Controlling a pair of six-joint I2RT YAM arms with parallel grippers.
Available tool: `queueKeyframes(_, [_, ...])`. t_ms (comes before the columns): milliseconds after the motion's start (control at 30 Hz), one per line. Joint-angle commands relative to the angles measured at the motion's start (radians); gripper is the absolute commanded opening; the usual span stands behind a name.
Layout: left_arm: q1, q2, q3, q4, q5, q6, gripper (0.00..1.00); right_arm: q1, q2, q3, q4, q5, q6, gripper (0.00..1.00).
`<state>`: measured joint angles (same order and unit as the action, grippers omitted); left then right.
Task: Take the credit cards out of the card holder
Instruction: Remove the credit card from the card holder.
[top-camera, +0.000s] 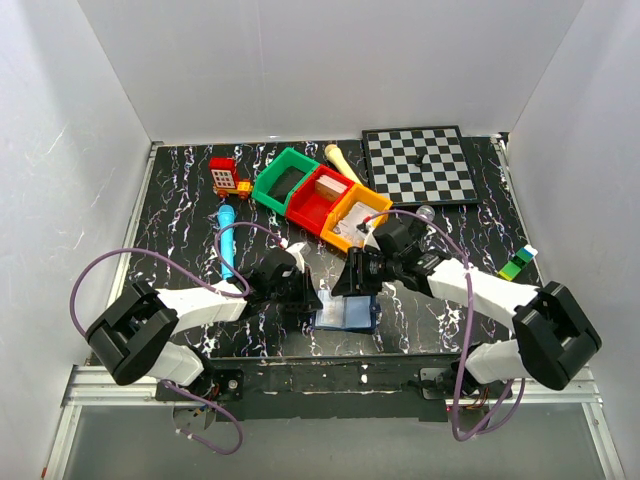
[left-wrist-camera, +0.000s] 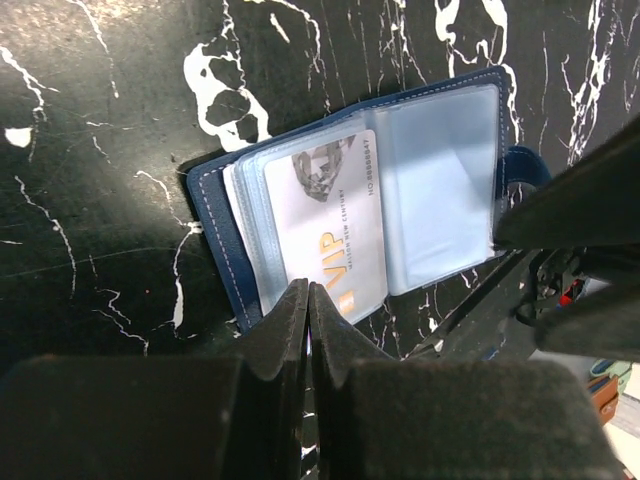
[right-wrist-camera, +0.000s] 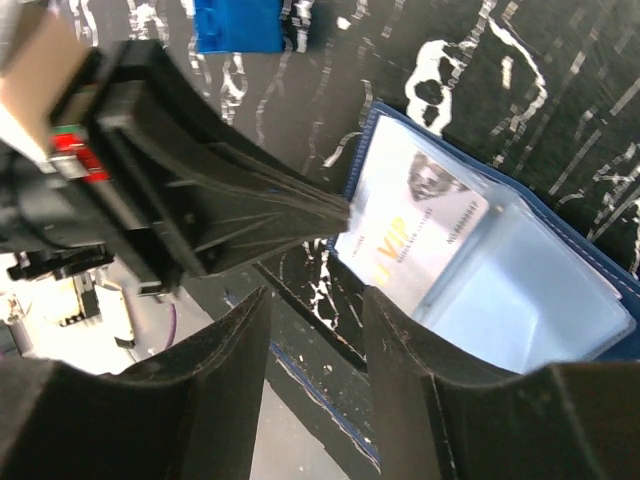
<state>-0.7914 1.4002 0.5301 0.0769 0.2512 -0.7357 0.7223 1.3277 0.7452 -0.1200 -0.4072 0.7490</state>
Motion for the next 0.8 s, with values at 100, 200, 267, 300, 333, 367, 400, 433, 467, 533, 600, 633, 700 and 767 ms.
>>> queueKeyframes(100, [-0.003,-0.006,-0.008,-0.016,-0.044,0.007,0.00,0.006,0.027,-0.067,0.088,0.083,0.062,0.58])
queueKeyframes(200, [-0.003,-0.006,-0.012,-0.012,-0.044,0.001,0.00,0.006,0.050,-0.073,0.088,0.091,0.062,0.59])
queueKeyframes(267, [-0.003,-0.006,-0.012,-0.012,-0.041,0.004,0.00,0.006,0.076,-0.078,0.100,0.081,0.064,0.59])
queueKeyframes(300, [-0.002,-0.006,-0.012,-0.012,-0.043,0.004,0.00,0.006,0.088,-0.079,0.109,0.077,0.066,0.59])
queueKeyframes(333, [-0.002,-0.006,-0.012,-0.012,-0.041,0.001,0.00,0.006,0.097,-0.084,0.111,0.074,0.069,0.59])
queueKeyframes(367, [-0.002,-0.004,-0.013,-0.012,-0.041,0.001,0.00,0.006,0.103,-0.090,0.137,0.071,0.069,0.59])
queueKeyframes(400, [-0.002,-0.006,-0.016,-0.012,-0.041,-0.005,0.00,0.006,0.111,-0.093,0.143,0.070,0.072,0.58])
queueKeyframes(433, [-0.003,-0.006,-0.019,-0.011,-0.041,-0.007,0.00,0.006,0.116,-0.093,0.146,0.068,0.073,0.58])
queueKeyframes(467, [-0.003,-0.006,-0.022,-0.009,-0.041,-0.011,0.00,0.006,0.122,-0.096,0.148,0.067,0.072,0.58])
queueKeyframes(533, [-0.005,-0.006,-0.030,-0.003,-0.040,-0.021,0.00,0.006,0.133,-0.098,0.149,0.064,0.070,0.57])
queueKeyframes(600, [-0.008,-0.009,-0.039,0.003,-0.039,-0.027,0.00,0.006,0.136,-0.102,0.154,0.062,0.070,0.57])
queueKeyframes(633, [-0.009,-0.009,-0.042,0.004,-0.040,-0.027,0.00,0.006,0.137,-0.104,0.157,0.062,0.070,0.57])
queueKeyframes(700, [-0.012,-0.009,-0.044,0.006,-0.040,-0.031,0.00,0.006,0.140,-0.104,0.160,0.061,0.070,0.56])
queueKeyframes(767, [-0.014,-0.007,-0.044,0.006,-0.040,-0.030,0.00,0.008,0.149,-0.099,0.158,0.059,0.067,0.56])
